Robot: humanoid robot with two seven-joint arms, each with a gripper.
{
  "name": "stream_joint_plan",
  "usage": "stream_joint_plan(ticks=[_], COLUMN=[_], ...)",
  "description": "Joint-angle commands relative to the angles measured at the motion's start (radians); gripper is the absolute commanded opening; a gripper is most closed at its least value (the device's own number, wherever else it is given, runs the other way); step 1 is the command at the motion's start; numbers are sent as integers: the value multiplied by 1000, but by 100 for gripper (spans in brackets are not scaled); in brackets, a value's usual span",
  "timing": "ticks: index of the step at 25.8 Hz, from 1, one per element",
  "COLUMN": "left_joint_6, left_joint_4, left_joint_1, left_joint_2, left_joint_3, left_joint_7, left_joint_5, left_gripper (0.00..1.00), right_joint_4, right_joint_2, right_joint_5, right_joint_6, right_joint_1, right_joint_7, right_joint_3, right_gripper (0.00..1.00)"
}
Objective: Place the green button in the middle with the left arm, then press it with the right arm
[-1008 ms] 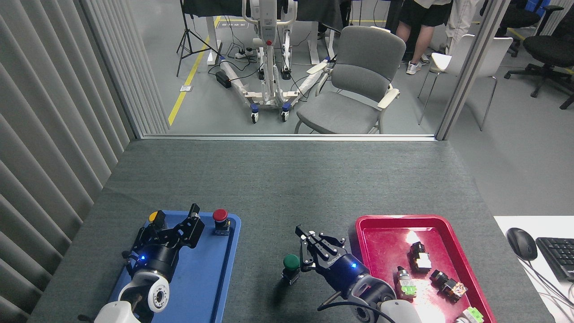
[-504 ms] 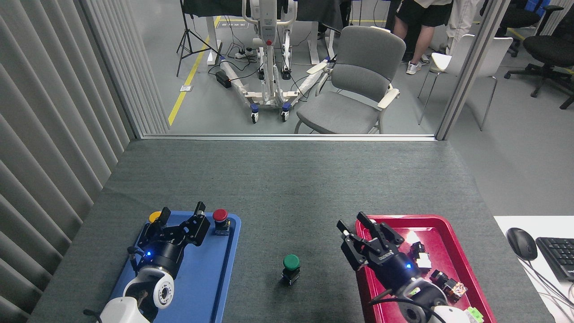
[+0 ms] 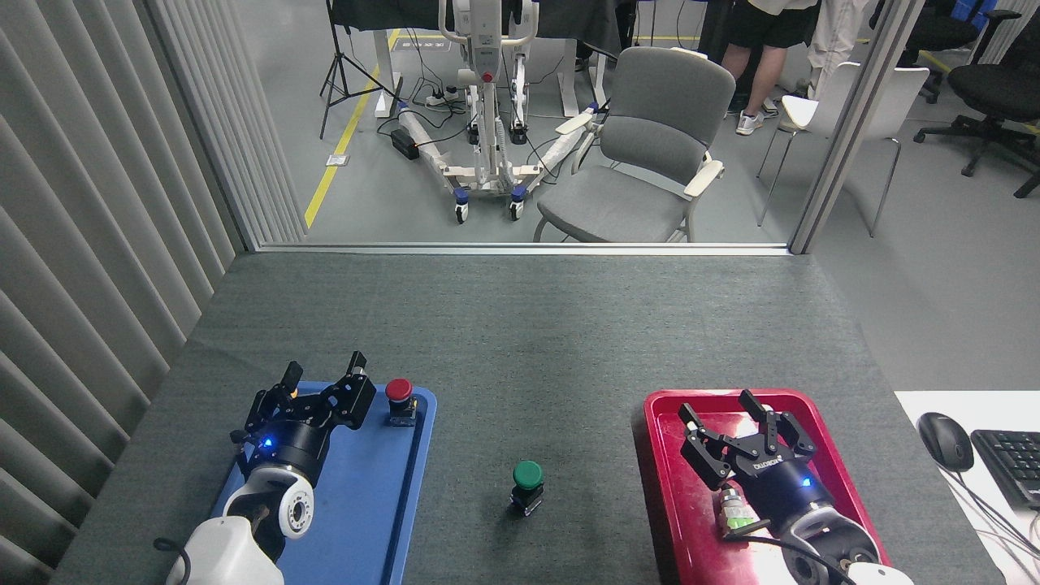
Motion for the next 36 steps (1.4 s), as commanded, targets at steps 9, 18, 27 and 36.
stream_joint_plan(ticks=[9, 18, 27, 36], left_joint_6=[40, 143, 145, 126], left_joint_4=[25, -50, -84, -84], left_joint_1=[-6, 39, 70, 79], left_joint_2=[115, 130, 95, 103], left_joint_3=[-78, -114, -114, -145], left_joint_7=[56, 52, 46, 76], left_joint_5=[-52, -79, -79, -76], left_gripper=[100, 100, 100, 100], right_joint_4=[-130, -140, -142, -139], right_joint_2=[108, 111, 117, 114], right_joint_5=[198, 221, 224, 222], right_joint_6=[293, 308, 508, 477], right_joint_1=[34, 37, 66, 65], right_joint_7=[15, 6, -70, -243], right_joint_3=[64, 82, 85, 85], right_gripper=[100, 99, 99, 100])
